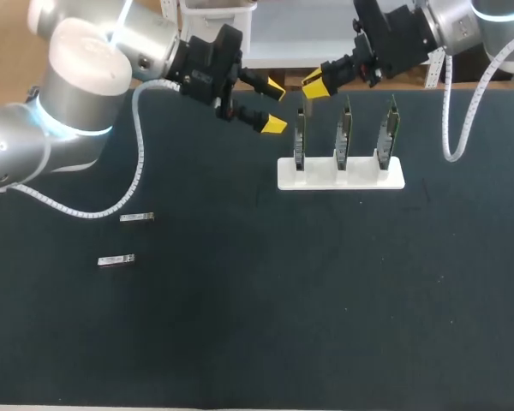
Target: Pick up the optical module with the left hand, and insert it into the network port with the right hand.
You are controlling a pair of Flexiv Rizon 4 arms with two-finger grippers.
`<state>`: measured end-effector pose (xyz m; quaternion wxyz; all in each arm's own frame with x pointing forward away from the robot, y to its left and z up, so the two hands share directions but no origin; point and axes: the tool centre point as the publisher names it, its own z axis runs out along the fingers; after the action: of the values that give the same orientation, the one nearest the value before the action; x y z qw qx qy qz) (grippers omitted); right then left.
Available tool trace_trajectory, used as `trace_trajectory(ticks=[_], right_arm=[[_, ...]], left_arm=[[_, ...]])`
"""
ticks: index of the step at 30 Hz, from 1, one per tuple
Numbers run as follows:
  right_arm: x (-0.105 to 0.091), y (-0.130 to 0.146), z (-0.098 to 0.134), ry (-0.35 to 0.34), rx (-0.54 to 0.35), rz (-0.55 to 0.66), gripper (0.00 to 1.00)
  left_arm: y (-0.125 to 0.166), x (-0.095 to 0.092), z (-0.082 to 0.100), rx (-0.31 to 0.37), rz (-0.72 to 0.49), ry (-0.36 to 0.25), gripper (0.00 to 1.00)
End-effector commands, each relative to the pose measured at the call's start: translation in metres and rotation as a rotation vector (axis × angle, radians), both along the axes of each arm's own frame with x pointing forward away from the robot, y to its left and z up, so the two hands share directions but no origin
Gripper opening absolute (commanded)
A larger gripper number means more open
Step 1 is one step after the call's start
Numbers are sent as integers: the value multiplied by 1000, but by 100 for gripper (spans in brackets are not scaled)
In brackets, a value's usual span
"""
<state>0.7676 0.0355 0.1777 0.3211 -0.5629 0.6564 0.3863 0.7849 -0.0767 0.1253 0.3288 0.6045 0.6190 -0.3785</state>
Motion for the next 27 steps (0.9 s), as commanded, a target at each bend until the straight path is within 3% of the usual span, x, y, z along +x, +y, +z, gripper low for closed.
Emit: trace_trajectory(ticks=[1,27], right_arm=[[-1,1,0,-2,-3,-3,0],[-1,-2,-2,3,0,-11,0]], left_arm=[[-1,4,-1,11,-15,12,100],[-2,-2,-16,71,-35,23,100]])
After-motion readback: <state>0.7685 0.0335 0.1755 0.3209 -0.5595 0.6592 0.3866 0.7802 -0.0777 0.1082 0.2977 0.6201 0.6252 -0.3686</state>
